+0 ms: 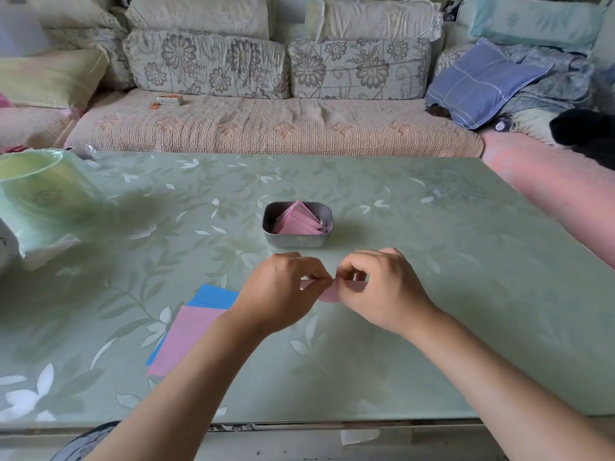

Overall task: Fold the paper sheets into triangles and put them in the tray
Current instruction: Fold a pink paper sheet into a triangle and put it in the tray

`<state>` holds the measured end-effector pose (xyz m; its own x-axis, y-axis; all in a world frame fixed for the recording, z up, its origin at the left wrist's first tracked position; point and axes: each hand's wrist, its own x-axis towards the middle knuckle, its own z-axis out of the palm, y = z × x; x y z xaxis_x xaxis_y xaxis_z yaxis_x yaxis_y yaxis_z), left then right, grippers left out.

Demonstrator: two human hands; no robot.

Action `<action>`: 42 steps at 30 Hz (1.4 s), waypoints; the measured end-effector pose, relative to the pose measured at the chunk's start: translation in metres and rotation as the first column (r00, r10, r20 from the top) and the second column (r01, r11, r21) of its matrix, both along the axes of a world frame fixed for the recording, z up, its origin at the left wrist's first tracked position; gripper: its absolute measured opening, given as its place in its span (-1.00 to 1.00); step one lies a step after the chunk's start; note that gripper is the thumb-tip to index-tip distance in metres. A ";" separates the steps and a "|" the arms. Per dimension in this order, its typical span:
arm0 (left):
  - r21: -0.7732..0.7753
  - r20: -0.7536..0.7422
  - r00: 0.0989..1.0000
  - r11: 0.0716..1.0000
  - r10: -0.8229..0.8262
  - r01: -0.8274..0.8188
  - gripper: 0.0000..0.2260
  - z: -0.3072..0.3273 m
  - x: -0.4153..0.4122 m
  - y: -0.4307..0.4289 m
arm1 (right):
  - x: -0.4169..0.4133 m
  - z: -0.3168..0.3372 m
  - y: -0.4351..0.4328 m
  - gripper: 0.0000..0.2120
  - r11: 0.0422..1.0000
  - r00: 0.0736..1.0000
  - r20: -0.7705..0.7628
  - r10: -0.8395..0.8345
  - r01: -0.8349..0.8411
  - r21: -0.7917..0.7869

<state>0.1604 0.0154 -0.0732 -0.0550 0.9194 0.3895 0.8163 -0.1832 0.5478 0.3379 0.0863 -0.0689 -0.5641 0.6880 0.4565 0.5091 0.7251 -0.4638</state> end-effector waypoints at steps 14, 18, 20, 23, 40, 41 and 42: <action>-0.058 -0.022 0.992 0.991 0.122 -0.123 -0.92 0.010 -0.038 -0.003 | 0.013 0.004 0.011 -0.83 0.995 0.996 0.001 -0.091 0.091 0.039; -0.048 -0.036 0.987 0.986 0.158 -0.160 -0.92 0.010 -0.038 -0.004 | 0.015 0.001 0.014 -0.82 0.991 0.993 -0.032 -0.114 0.116 0.061; -0.043 -0.026 0.988 0.988 0.150 -0.151 -0.92 0.010 -0.035 -0.005 | 0.014 0.000 0.013 -0.90 0.994 0.995 -0.060 -0.074 0.078 0.080; -0.031 -0.018 0.996 0.996 0.087 -0.088 -0.92 0.009 -0.026 -0.004 | 0.009 -0.002 0.008 -0.88 0.994 0.999 -0.044 0.022 -0.017 0.105; 0.149 -0.181 0.982 0.988 0.055 -0.028 -0.72 0.011 -0.001 -0.006 | 0.001 -0.007 0.008 -0.88 0.979 0.994 0.050 0.102 -0.109 0.173; 0.111 -0.172 0.983 0.993 0.057 -0.038 -0.76 0.012 -0.004 -0.006 | 0.002 -0.006 0.008 -0.89 0.980 0.994 0.049 0.101 -0.108 0.166; 0.077 -0.170 0.983 0.996 0.068 -0.055 -0.83 0.012 -0.008 -0.006 | 0.003 -0.005 0.009 -0.89 0.982 0.994 0.044 0.097 -0.103 0.161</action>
